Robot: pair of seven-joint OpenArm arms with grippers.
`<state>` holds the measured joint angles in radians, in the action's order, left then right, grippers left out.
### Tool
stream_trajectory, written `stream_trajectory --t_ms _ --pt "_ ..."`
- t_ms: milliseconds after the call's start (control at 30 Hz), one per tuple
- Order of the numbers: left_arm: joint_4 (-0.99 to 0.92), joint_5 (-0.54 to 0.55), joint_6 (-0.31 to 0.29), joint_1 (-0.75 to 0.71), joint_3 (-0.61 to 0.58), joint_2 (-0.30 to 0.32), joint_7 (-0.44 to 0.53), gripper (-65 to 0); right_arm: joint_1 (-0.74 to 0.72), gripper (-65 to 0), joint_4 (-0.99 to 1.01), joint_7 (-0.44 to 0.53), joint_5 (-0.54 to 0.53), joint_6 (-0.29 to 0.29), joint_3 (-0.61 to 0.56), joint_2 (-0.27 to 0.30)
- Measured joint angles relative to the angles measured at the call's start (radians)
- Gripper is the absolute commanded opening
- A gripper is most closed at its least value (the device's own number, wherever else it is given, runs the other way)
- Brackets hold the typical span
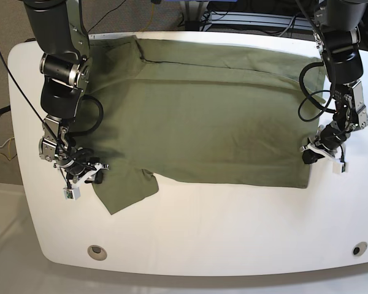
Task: Fold the T-shirt properly
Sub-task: 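Close both grippers on the shirt's side edges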
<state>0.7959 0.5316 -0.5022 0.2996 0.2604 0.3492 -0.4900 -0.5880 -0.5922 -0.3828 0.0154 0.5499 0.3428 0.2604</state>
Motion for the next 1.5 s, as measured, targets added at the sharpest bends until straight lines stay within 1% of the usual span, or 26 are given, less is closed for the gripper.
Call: stream_trajectory --t_ms 100,267,367,400,433,467,500,633,700,900,967,1033,1100,1167,1233,1500 --pt "0.004 0.001 -0.001 -0.002 -0.001 0.0 -0.003 -65.0 0.003 -50.9 -0.015 -0.006 0.005 0.0 0.001 0.0" --pt "0.006 0.007 -0.008 -0.006 -0.003 0.0 -0.002 -65.0 0.005 -38.3 -0.03 -0.009 0.014 0.0 -0.002 0.003" --pt "0.006 0.007 -0.008 -0.006 -0.003 0.001 -0.003 -65.0 0.008 -31.1 -0.039 0.01 0.014 -0.001 0.003 0.006" --pt "0.006 0.006 -0.008 -0.006 -0.003 0.001 -0.004 -65.0 0.01 -31.5 -0.041 0.018 0.014 -0.01 0.005 0.006" --pt "0.006 0.006 -0.008 -0.005 -0.003 0.001 -0.006 -65.0 0.012 -32.0 -0.043 0.045 0.013 -0.052 0.005 0.006" --pt "0.006 0.006 -0.008 -0.005 -0.003 0.001 -0.008 -65.0 0.012 -32.7 -0.043 0.061 0.008 -0.054 0.005 0.005" --pt "0.006 0.006 -0.009 -0.005 -0.002 0.0 -0.01 -65.0 0.013 -33.4 -0.044 0.069 0.006 -0.083 0.005 0.005" --pt "0.006 0.006 -0.012 -0.005 -0.002 0.001 -0.011 -65.0 0.012 -34.4 -0.045 0.075 0.007 -0.098 0.004 0.006" --pt "0.006 0.007 -0.013 -0.006 -0.002 0.001 -0.01 -65.0 0.012 -32.3 -0.045 0.076 0.007 -0.097 0.004 0.005" --pt "0.011 0.011 -0.016 -0.012 -0.001 0.001 -0.011 -65.0 0.016 -31.6 -0.045 0.09 0.007 -0.092 -0.008 0.006" --pt "0.011 0.013 -0.016 -0.013 0.0 0.002 -0.011 -65.0 0.016 -32.1 -0.045 0.09 0.007 -0.089 -0.009 0.005" --pt "0.011 0.012 -0.016 -0.014 0.0 0.003 -0.011 -65.0 0.019 -34.4 -0.045 0.091 0.006 -0.088 -0.009 0.005" --pt "0.011 0.011 -0.016 -0.014 0.001 0.003 -0.011 -65.0 0.021 -39.8 -0.045 0.091 0.006 -0.084 -0.009 0.005" --pt "0.011 0.012 -0.016 -0.013 0.0 0.003 -0.011 -65.0 0.022 -51.4 -0.045 0.089 0.006 -0.082 -0.007 0.003" --pt "0.011 0.012 -0.016 -0.013 0.0 0.003 -0.011 -65.0 0.024 -64.9 -0.045 0.086 0.006 -0.082 -0.003 0.003" --pt "0.012 0.015 -0.015 -0.014 0.0 0.002 -0.006 -65.0 0.027 -65.0 -0.059 0.08 0.002 -0.083 -0.002 0.003"
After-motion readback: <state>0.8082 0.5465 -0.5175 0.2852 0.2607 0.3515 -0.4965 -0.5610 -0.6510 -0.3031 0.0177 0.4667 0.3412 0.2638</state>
